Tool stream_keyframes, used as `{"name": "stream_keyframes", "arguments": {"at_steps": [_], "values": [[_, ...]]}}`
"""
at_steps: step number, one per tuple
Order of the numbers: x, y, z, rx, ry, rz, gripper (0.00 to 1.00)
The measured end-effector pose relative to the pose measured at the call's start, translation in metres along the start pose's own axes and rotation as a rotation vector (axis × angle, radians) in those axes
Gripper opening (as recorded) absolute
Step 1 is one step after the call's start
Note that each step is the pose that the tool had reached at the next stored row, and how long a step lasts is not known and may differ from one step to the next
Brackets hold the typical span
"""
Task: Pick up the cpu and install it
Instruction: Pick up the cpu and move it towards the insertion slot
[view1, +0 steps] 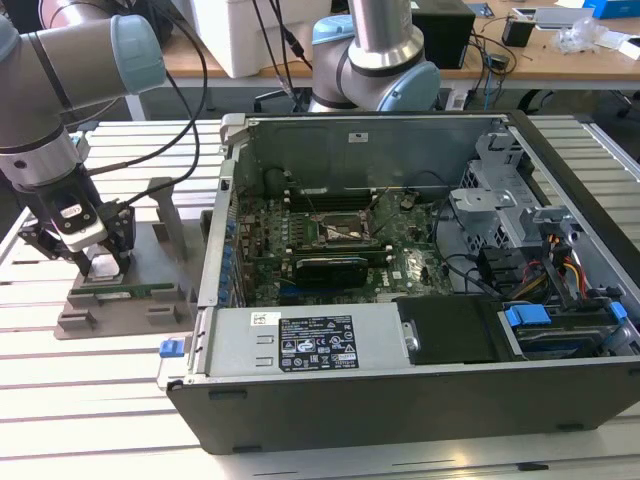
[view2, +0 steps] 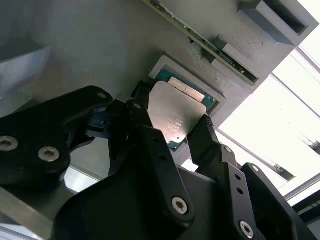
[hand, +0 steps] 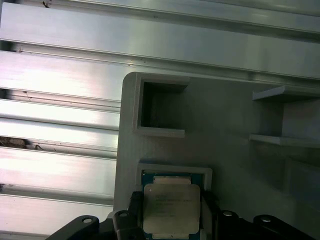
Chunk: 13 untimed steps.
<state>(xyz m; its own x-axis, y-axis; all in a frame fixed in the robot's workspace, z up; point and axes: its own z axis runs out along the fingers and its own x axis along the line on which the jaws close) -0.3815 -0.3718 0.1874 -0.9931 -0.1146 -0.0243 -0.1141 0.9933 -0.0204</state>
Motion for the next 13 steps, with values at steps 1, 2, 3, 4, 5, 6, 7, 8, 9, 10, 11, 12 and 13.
{"name": "stream_keyframes", "arguments": {"at_steps": [1,2,3,4,5,6,7,8,9,10,11,12,13], "values": [[0.0000,0.0000,0.0000,0.0000,0.0000,0.000,0.55],[0.0000,0.0000,0.0000,0.0000,0.0000,0.000,0.55],[0.0000,0.0000,0.0000,0.0000,0.0000,0.000,0.55],[-0.0002,0.0000,-0.0008,-0.0002,-0.0002,0.000,0.55],[-0.0002,0.0000,-0.0029,-0.0001,-0.0004,0.000,0.55],[-0.0002,-0.0001,-0.0050,0.0001,-0.0001,0.000,0.55],[-0.0002,-0.0002,-0.0072,0.0000,-0.0001,0.000,0.55],[-0.0003,-0.0002,-0.0092,0.0000,-0.0001,0.000,0.55],[-0.0003,-0.0002,-0.0107,0.0000,0.0000,0.000,0.55],[-0.0004,-0.0003,-0.0132,0.0000,0.0000,0.000,0.55],[-0.0004,-0.0003,-0.0151,0.0000,0.0000,0.000,0.55],[-0.0005,-0.0004,-0.0198,0.0000,0.0000,0.000,0.55],[-0.0006,-0.0005,-0.0245,0.0000,0.0000,0.000,0.55]]}}
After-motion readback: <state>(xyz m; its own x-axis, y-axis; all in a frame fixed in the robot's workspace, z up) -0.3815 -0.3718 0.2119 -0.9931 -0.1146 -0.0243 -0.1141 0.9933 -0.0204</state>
